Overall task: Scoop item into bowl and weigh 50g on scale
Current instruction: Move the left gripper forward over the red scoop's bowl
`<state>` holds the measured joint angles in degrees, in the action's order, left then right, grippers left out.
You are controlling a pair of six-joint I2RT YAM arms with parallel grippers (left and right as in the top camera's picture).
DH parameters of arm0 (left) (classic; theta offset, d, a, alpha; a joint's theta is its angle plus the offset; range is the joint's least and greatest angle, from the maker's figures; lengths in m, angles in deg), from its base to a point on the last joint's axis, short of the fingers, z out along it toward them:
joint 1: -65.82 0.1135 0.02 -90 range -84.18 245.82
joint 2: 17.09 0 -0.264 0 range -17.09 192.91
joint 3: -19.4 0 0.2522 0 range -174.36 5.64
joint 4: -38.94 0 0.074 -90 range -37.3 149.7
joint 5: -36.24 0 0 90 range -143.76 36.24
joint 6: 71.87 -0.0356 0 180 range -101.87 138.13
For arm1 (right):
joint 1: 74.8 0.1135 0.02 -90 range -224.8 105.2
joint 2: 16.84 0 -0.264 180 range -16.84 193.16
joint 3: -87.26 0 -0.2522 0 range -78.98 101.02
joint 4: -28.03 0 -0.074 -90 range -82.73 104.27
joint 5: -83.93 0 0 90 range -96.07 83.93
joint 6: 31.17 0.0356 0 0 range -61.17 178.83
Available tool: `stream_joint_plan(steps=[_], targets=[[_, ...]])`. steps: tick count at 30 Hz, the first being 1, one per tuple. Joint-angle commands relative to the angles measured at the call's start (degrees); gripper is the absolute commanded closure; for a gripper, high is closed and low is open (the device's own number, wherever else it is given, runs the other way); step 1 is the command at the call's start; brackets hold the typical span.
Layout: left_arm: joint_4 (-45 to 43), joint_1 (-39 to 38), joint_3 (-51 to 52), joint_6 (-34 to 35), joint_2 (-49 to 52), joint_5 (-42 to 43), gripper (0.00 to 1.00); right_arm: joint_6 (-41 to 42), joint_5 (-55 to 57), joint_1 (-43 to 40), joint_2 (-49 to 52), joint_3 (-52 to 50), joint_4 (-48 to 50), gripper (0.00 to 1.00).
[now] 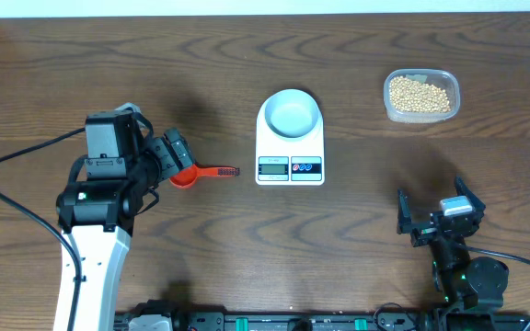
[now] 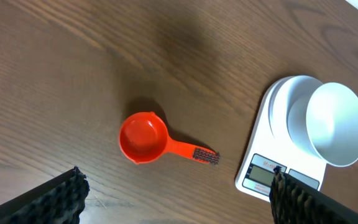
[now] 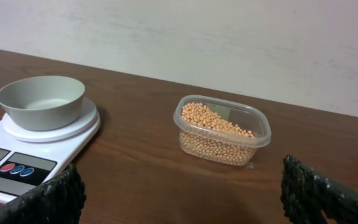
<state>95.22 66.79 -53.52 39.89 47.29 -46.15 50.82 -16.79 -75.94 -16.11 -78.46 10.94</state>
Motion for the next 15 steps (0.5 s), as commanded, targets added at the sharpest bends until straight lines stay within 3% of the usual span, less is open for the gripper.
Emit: stream_joint_plan(steps=[1, 10, 15], targets=[[-0.11, -0.02, -1.29, 5.31, 0.74, 0.48, 0.04, -0.63, -0.35, 0.28, -0.24, -0.17, -0.13, 0.01], [3.32, -0.02, -1.29, 23.63, 3.87, -5.53, 0.04, -0.66, -0.35, 0.28, -0.24, -0.17, -0.13, 0.01], [3.58, -0.02, -1.29, 23.8, 5.25, -5.51, 0.04, -0.66, -0.35, 0.28, -0.24, -0.17, -0.11, 0.01]])
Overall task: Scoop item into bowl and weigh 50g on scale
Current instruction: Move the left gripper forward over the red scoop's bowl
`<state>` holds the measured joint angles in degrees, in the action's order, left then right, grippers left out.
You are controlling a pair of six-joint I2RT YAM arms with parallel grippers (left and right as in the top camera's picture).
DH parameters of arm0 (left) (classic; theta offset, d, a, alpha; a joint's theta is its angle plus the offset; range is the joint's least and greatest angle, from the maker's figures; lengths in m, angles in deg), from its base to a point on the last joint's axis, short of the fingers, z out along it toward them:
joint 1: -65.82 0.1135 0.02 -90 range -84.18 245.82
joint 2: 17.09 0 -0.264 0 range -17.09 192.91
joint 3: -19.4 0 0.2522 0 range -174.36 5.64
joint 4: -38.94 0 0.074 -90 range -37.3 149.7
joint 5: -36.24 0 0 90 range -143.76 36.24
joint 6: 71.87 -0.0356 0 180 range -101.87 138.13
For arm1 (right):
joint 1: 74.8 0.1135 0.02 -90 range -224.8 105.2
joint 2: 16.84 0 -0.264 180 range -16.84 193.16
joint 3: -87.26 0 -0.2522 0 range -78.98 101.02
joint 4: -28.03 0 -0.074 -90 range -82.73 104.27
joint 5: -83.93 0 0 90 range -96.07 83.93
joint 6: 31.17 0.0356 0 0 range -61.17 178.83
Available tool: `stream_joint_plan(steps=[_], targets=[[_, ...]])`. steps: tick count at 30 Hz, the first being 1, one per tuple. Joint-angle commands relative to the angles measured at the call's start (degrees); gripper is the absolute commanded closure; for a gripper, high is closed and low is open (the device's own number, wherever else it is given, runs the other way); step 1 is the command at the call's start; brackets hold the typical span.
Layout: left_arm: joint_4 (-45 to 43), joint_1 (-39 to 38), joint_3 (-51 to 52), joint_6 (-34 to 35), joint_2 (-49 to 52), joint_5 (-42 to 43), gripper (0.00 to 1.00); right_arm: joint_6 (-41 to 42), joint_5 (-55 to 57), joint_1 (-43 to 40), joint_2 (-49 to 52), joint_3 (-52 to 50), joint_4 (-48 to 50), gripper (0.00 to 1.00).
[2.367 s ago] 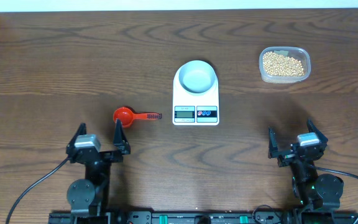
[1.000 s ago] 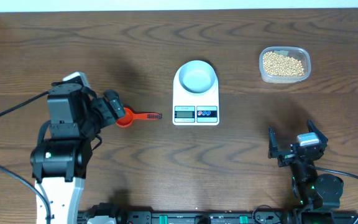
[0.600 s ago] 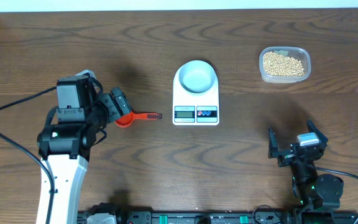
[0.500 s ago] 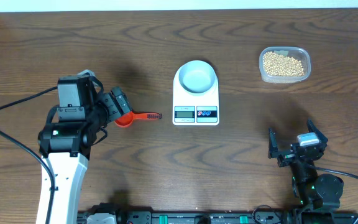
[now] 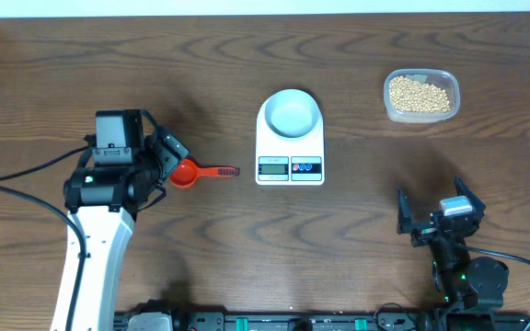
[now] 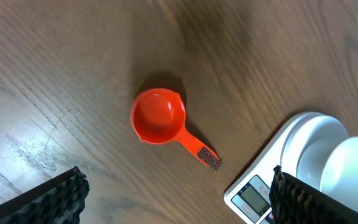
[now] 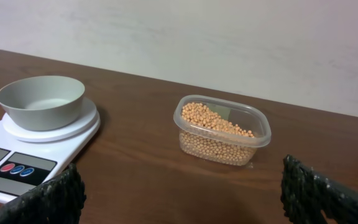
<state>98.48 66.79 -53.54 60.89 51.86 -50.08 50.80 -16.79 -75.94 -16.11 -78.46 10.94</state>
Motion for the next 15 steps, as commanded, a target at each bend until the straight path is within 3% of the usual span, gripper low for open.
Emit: stream_joint_plan(steps=[1, 15], targets=[[0.33, -0.02, -1.27, 2.8, 0.72, -1.57, 0.04, -0.63, -0.35, 0.28, -0.24, -0.17, -0.11, 0.01], [0.5, -0.04, -0.94, 3.67, 2.62, -1.62, 0.04, -0.63, -0.33, 0.28, -0.24, -0.17, -0.13, 0.01]])
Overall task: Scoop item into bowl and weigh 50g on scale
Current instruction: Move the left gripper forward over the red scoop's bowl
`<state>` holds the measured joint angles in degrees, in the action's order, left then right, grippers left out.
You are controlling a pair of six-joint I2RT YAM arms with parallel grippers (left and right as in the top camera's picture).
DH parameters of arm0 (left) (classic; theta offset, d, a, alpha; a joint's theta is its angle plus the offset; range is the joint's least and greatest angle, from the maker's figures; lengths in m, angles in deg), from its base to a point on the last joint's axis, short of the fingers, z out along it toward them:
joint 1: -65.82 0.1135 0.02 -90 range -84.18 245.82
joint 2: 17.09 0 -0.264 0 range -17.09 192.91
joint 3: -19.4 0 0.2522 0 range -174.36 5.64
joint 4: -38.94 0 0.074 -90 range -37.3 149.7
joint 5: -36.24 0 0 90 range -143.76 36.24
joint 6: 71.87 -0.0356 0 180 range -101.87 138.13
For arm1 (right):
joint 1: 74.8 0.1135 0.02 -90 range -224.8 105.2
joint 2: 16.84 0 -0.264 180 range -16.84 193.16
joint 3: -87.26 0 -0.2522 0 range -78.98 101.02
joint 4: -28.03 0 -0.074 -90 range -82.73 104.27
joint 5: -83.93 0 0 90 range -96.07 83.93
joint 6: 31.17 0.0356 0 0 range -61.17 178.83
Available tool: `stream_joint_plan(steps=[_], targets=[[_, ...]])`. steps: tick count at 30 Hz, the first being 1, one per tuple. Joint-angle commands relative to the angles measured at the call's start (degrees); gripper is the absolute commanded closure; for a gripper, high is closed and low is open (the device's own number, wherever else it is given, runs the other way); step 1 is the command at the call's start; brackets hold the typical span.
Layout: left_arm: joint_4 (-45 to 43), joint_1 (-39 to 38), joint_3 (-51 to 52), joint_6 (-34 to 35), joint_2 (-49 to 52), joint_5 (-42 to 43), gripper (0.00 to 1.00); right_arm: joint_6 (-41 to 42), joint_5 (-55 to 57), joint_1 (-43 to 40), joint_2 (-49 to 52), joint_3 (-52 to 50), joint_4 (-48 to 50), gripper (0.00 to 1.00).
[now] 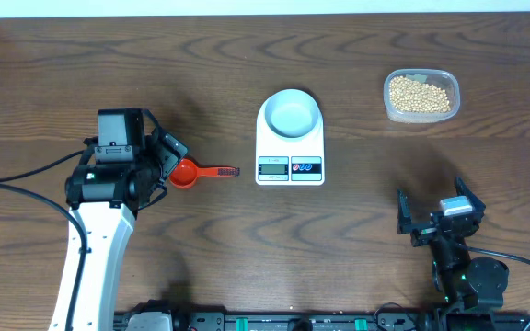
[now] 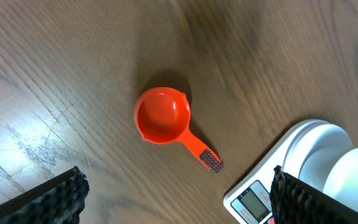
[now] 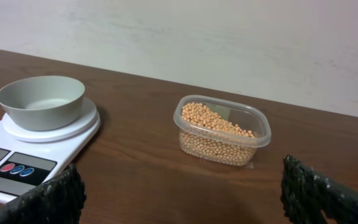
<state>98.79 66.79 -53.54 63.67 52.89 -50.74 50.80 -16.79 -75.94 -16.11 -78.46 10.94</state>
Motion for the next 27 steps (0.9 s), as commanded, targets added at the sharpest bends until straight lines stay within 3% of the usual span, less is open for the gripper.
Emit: stream_joint_plan(steps=[1, 7, 17, 21, 27], targets=[[0.22, -0.04, -0.94, 0.9, 2.21, -0.94, 0.04, -0.63, -0.35, 0.28, -0.24, -0.17, -0.13, 0.01], [0.79, -0.04, -0.94, 1.6, 6.73, -0.92, 0.05, -0.63, -0.35, 0.28, -0.24, -0.17, -0.13, 0.01], [1.38, -0.04, -0.94, 8.31, 16.28, -0.96, 0.05, -0.61, -0.33, 0.28, -0.24, -0.17, -0.11, 0.01], [1.01, -0.04, -0.94, 10.78, 20.44, -0.96, 0.13, -0.61, -0.33, 0.28, -0.24, -0.17, -0.13, 0.01], [-2.82, -0.04, -0.94, 12.22, 26.43, -1.16, 0.15, -0.63, -0.35, 0.28, -0.24, -0.17, -0.13, 0.01]])
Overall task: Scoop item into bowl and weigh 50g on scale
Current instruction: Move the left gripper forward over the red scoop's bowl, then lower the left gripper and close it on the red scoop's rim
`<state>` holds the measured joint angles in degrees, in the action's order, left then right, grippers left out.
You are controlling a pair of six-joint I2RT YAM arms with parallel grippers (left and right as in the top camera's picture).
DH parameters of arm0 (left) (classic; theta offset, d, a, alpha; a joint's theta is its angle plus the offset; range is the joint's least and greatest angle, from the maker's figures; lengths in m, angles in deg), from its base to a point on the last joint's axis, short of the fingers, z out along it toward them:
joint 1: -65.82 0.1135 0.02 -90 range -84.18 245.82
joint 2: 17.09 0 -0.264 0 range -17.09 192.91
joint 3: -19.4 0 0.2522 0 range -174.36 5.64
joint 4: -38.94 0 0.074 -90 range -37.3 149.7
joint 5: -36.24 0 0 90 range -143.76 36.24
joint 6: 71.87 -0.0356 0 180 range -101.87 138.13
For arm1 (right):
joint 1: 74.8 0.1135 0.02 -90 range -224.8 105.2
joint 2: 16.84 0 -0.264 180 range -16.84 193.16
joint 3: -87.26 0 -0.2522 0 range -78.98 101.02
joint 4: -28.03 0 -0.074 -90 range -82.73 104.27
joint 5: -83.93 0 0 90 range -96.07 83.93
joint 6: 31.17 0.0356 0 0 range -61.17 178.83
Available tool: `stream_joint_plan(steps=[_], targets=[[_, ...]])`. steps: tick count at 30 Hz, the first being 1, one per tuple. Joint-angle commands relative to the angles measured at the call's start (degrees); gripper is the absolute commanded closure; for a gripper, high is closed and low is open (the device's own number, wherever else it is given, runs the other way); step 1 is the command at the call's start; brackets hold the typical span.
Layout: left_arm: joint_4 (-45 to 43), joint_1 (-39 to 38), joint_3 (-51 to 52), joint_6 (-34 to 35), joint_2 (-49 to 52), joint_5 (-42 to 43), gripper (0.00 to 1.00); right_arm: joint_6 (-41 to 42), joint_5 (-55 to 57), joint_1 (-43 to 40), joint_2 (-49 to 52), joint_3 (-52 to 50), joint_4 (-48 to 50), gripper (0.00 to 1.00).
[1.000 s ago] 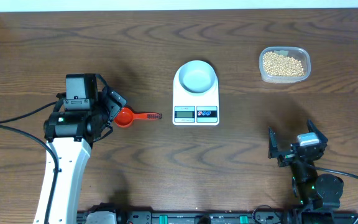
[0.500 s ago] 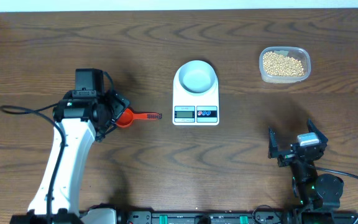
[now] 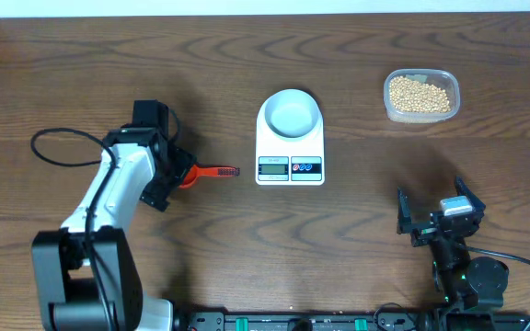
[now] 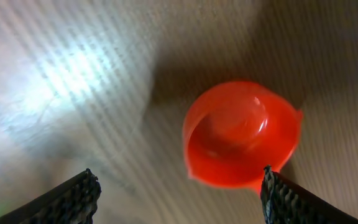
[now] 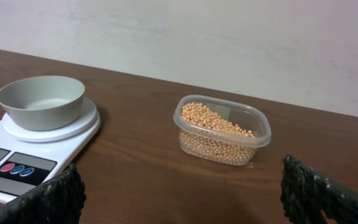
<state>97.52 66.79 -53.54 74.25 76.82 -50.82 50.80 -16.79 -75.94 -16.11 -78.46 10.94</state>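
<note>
The orange scoop (image 3: 212, 171) lies on the table left of the scale, its handle pointing right. Its round cup (image 4: 241, 134) fills the left wrist view, empty. My left gripper (image 4: 178, 196) is low over the table and open, with the cup just ahead and its right finger (image 4: 291, 200) beside the cup's rim. The grey bowl (image 3: 290, 112) sits empty on the white scale (image 3: 290, 167). A clear tub of soybeans (image 3: 420, 95) stands at the far right. My right gripper (image 5: 182, 199) is open and holds nothing, near the table's front right.
A black cable (image 3: 63, 147) loops left of the left arm. In the right wrist view the scale (image 5: 23, 155) and the bowl (image 5: 41, 99) stand to the left and the bean tub (image 5: 222, 129) ahead, with a pale wall behind.
My left gripper has come down close to the scoop's cup, which now looks much larger in the wrist view. The scale has left that view. The right arm has not moved.
My left gripper was open and high, left of the scoop, with the scale also in its view. Then it stood more directly over the cup, twice, little changed. Now it is low, right at the cup. The right gripper stayed still throughout.
</note>
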Motion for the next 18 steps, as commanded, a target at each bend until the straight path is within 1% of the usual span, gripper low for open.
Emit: stream_joint_plan(steps=[1, 3, 5, 8, 9, 14, 18], targets=[[-2.21, -0.04, -0.94, 1.64, 3.21, -1.07, 0.15, -0.63, -0.35, 0.28, -0.24, -0.17, -0.13, 0.01], [-3.58, -0.04, -0.94, 1.64, 5.07, -1.05, 0.16, -0.61, -0.33, 0.28, -0.24, -0.17, -0.11, 0.01], [-4.28, -0.02, -0.94, 1.64, 6.47, -1.07, 0.21, -0.63, -0.35, 0.28, -0.24, -0.17, -0.11, 0.01], [-5.07, -0.02, -0.94, 1.64, 8.11, -1.07, 0.25, -0.61, -0.35, 0.28, -0.24, -0.17, -0.13, 0.01], [-5.4, -0.02, -0.94, 1.64, 8.9, -1.07, 0.31, -0.63, -0.33, 0.28, -0.24, -0.17, -0.13, 0.01], [-6.34, -0.02, -0.94, 1.62, 9.07, -1.31, 0.36, -0.61, -0.35, 0.28, -0.24, -0.17, -0.13, 0.01], [-7.02, -0.02, -0.94, 1.62, 9.07, -1.51, 0.43, -0.63, -0.35, 0.28, -0.24, -0.17, -0.11, 0.01]])
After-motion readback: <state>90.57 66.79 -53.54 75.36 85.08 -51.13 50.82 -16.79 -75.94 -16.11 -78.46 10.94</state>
